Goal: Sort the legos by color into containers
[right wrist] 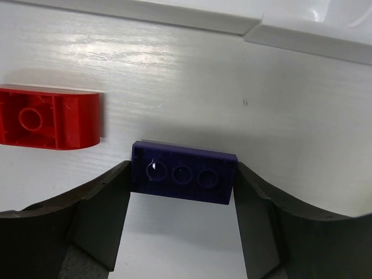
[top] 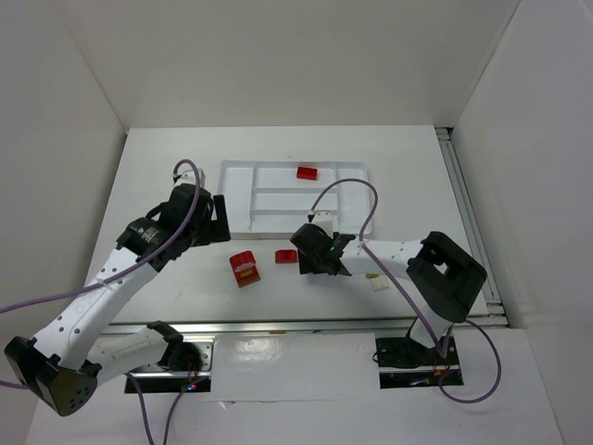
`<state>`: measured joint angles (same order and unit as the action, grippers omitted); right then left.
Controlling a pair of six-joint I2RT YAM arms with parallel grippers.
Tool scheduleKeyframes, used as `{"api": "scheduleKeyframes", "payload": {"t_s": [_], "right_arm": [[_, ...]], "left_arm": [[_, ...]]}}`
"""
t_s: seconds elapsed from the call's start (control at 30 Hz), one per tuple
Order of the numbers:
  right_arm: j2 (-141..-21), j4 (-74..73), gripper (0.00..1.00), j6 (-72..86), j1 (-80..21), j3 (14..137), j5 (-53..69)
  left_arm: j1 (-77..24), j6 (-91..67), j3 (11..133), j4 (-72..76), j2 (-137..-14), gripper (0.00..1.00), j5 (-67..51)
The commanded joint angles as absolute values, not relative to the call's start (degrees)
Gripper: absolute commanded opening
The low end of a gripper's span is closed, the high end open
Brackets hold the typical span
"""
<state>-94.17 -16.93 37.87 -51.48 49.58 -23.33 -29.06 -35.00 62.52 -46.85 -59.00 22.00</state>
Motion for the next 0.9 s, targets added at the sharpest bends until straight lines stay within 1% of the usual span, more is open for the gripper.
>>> {"api": "scheduleKeyframes", "payload": {"t_s": [0.0, 0.07, 0.2, 0.27, 0.37, 0.4, 0.57, 0.6, 0.67, 0.7, 0.77, 0.87], "right_arm": [[-92.5, -19.5, 0.58, 39.7, -52.1, 51.2, -26.1], [-89.8, -21.4, 0.58, 40.2, -53.8, 51.9, -28.0], [-86.9, -23.5, 0.58, 39.6, -53.8, 54.3, -32.9], [-87.5, -23.6, 0.58, 36.6, -50.6, 58.3, -33.0], [-92.1, -23.6, 0.58, 31.8, -47.6, 65.5, -33.0], [-93.2, -21.0, 0.58, 28.9, -46.5, 67.0, -31.2], [-102.2, -18.8, 0.59, 24.6, -38.7, 79.5, -26.0], [-105.6, -18.8, 0.59, 24.1, -38.0, 81.6, -25.4], [-109.2, -19.4, 0.62, 22.6, -37.4, 88.0, -25.4], [-112.9, -21.0, 0.64, 22.1, -36.9, 90.2, -26.2], [-116.3, -22.4, 0.64, 21.4, -36.2, 95.6, -26.2], [-119.9, -22.4, 0.64, 21.4, -35.2, 98.1, -25.5]], "left_arm": [[-29.2, -36.1, 61.5, -45.4, -57.7, 0.97, 22.1], [-29.2, -36.1, 61.0, -44.9, -57.1, 0.97, 22.1], [-29.2, -36.1, 59.9, -43.2, -57.1, 0.97, 20.9], [-29.2, -35.6, 59.9, -43.2, -57.1, 0.97, 20.2], [-29.2, -33.8, 59.9, -43.2, -58.3, 0.95, 18.8], [-29.2, -33.0, 59.9, -43.2, -58.3, 0.93, 18.8], [-29.2, -29.7, 60.5, -43.2, -58.3, 0.93, 12.5], [-29.2, -29.2, 60.5, -43.2, -58.8, 0.93, 12.5], [-29.2, -29.2, 59.9, -43.7, -58.8, 0.93, 12.5], [-29.2, -29.2, 59.9, -43.7, -58.2, 0.93, 12.5], [-29.2, -29.2, 58.6, -43.7, -57.7, 0.93, 12.5], [-29.2, -29.7, 58.6, -43.7, -57.7, 0.93, 12.5]]}}
